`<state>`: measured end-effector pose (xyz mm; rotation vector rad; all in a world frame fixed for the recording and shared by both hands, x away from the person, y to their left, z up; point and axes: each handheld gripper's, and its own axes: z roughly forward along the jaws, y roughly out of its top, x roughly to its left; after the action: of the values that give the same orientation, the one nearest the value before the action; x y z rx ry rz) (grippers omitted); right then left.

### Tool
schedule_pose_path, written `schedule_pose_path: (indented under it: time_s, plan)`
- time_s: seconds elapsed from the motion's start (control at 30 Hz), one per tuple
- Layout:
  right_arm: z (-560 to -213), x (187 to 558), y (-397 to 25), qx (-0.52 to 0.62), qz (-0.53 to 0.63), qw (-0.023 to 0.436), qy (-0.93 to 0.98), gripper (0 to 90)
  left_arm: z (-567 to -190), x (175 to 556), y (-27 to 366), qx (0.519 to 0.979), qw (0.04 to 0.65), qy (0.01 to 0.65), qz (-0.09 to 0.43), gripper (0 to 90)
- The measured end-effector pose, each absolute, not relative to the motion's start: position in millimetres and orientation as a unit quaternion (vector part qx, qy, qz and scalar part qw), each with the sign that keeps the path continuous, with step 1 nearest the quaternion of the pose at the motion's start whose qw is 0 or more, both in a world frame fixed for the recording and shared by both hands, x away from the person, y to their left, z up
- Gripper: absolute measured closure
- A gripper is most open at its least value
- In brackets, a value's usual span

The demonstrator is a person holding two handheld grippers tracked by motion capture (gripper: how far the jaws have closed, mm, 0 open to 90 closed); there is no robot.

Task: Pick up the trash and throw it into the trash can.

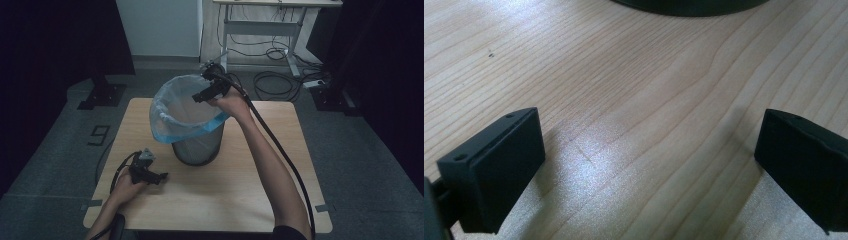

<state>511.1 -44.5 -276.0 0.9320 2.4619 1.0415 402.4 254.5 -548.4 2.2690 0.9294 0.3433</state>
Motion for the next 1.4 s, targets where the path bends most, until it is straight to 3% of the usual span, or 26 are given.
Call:
schedule_pose_path:
  time_s: [0.37,0.57,1.4]
  plan:
    - [-278,504,-71,0.333,0.365,0.166,0.853,10.3,-548,402,255,0.866,0.327,0.355,0.131,0.0]
    - [-275,500,-85,0.343,0.371,0.175,0.845,1.8,-548,402,255,0.866,0.327,0.354,0.131,0.0]
    - [-279,481,-147,0.362,0.371,0.207,0.830,0.1,-548,402,255,0.866,0.327,0.355,0.131,0.0]
